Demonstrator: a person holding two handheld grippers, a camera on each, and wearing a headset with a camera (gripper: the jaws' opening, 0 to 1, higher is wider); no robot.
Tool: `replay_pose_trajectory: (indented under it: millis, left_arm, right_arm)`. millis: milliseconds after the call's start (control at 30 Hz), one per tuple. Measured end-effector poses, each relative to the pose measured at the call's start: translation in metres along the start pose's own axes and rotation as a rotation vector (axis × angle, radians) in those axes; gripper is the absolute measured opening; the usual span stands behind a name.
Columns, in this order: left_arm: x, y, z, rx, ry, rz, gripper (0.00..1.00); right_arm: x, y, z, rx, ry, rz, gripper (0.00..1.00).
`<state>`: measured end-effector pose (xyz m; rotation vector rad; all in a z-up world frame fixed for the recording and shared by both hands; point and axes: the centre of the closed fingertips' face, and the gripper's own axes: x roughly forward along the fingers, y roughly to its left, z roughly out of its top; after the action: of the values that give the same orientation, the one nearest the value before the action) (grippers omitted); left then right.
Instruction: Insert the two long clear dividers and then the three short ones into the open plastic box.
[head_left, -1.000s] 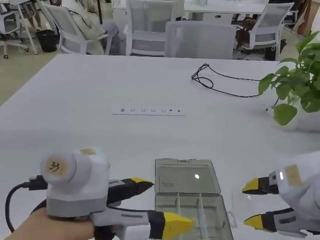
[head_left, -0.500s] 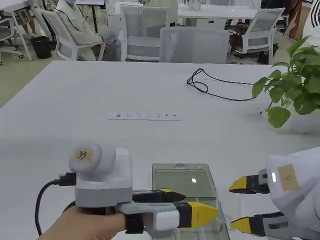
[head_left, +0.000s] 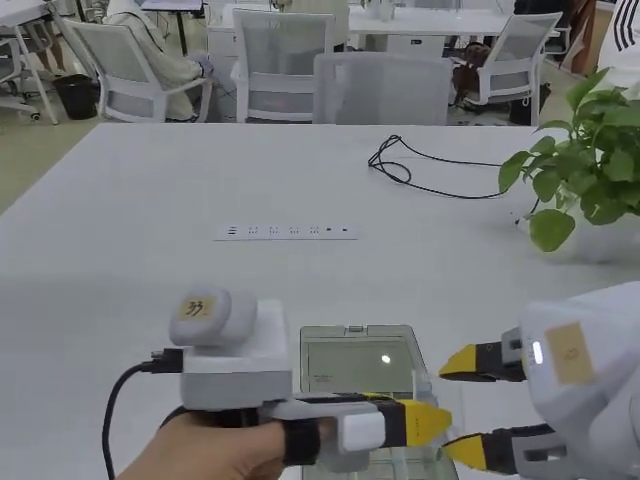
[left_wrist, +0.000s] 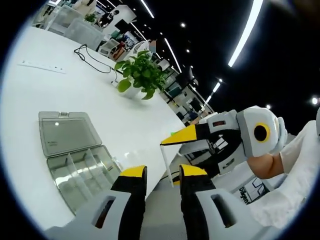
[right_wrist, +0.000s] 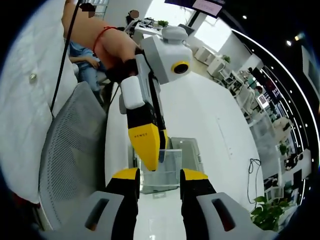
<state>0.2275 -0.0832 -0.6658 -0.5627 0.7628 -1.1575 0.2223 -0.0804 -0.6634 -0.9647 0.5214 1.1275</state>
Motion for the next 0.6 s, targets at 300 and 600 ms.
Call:
replay_pose_trajectory:
  millis: [300,600]
  left_arm:
    - [0.0015,-0.0044,-0.0032,-0.021,0.012,-0.026,0.08]
    - [0.0024,-0.0082,-0.0055,-0.027,0.009,-0.041,0.00]
  right_arm:
    - [-0.0010,0.0022,0.0023,-0.016,0.009,0.000,0.33]
    - [0.0000,0.0041,0.0015,-0.025,0.021,0.001,0.33]
